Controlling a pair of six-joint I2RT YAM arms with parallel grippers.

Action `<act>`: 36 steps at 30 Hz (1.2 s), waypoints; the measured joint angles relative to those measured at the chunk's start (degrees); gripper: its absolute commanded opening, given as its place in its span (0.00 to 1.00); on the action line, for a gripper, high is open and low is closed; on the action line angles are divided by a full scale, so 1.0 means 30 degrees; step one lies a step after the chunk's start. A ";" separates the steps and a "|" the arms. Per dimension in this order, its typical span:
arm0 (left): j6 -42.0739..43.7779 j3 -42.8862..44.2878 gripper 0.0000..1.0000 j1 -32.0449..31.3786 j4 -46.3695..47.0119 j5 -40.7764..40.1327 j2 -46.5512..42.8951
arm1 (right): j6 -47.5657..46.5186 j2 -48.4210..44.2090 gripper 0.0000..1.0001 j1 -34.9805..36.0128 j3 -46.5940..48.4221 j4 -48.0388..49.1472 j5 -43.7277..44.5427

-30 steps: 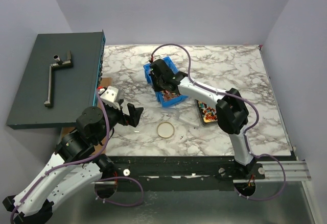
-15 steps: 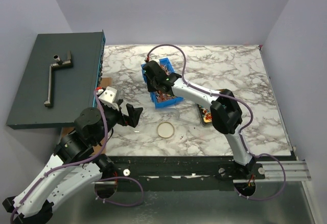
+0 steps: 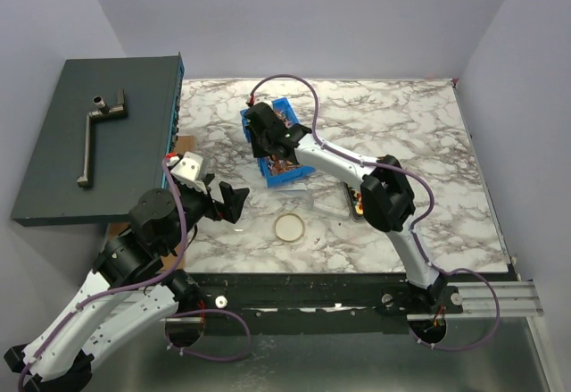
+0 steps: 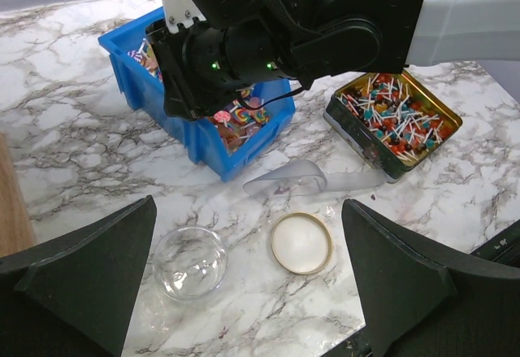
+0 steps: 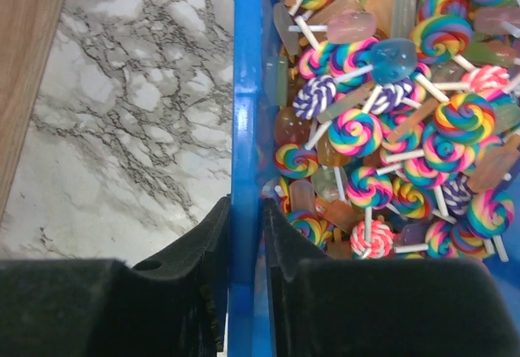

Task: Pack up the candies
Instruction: Move the storage box to the center of the board.

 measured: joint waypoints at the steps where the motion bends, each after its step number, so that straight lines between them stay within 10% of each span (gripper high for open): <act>1: -0.0007 0.0000 0.99 0.0000 0.0007 0.0000 0.0000 | -0.0007 0.0000 0.36 -0.0007 -0.0029 0.0058 -0.0073; 8: -0.0015 0.0000 0.99 0.0000 0.0000 0.0000 0.0000 | 0.0058 -0.0641 0.54 -0.0073 -0.0809 0.1304 -0.0692; 36: -0.0138 0.0000 0.99 0.0000 0.0000 0.0058 -0.0015 | 0.0372 -1.3668 0.55 -0.0903 -1.3726 -0.0226 0.3563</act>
